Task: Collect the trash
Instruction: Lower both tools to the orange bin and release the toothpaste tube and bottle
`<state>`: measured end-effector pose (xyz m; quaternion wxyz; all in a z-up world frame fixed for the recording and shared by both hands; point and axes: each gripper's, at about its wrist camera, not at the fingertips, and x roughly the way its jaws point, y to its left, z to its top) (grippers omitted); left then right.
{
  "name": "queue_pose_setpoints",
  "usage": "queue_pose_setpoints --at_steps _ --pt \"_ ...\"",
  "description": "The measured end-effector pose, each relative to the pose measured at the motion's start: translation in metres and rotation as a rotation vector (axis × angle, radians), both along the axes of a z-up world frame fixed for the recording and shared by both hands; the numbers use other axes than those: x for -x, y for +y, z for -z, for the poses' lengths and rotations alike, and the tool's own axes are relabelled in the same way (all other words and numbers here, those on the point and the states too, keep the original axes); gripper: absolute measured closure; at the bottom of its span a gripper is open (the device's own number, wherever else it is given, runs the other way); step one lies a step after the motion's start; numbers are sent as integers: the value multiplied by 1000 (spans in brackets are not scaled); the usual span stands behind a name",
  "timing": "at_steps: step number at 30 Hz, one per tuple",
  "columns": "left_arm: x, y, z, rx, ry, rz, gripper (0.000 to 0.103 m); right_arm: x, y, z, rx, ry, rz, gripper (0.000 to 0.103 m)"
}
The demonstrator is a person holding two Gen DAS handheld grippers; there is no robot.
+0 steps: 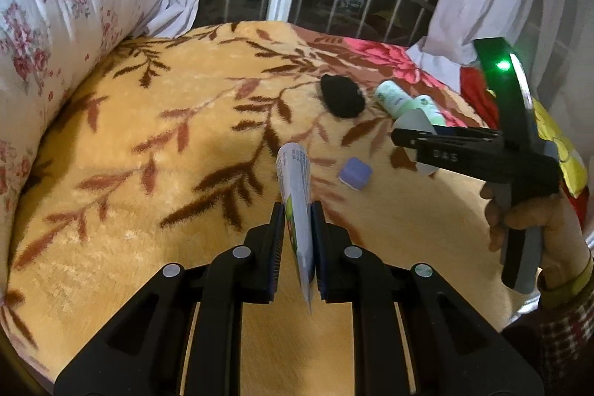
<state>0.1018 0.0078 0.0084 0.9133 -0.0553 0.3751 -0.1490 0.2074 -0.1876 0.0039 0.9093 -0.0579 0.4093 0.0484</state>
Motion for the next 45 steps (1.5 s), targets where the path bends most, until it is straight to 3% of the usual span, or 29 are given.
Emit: queue_pose_setpoints --at_steps 7,12,17,20,24,29,31,32,33,34,37,45 --pt "43 -8 -15 -1 -22 63 88 86 5 -27 -50 -73 -70 61" --pt "89 -13 -18 -13 -12 140 88 166 17 -24 -85 -58 -165 61" --pt "133 -14 -4 -43 55 227 88 232 28 8 -139 58 -248 61" --pt "150 -15 17 -64 150 288 88 254 33 39 -147 152 -262 61" --pt "167 -25 57 -115 273 358 88 269 43 88 -156 285 -261 61" --pt "178 -33 94 -146 392 401 88 280 49 124 -146 384 -251 61" --pt "182 -33 101 -158 426 410 88 283 50 132 -140 416 -260 54" --pt "183 -34 104 -163 441 416 82 284 49 132 -147 418 -256 46" --pt "183 -35 107 -177 465 417 70 286 47 130 -154 412 -246 33" --pt "183 -35 109 -194 473 408 54 287 45 127 -156 403 -241 32" --pt "183 -33 105 -217 443 391 49 286 37 117 -173 368 -222 31" --pt "169 -25 64 -154 289 333 49 285 23 74 -174 207 -190 30"
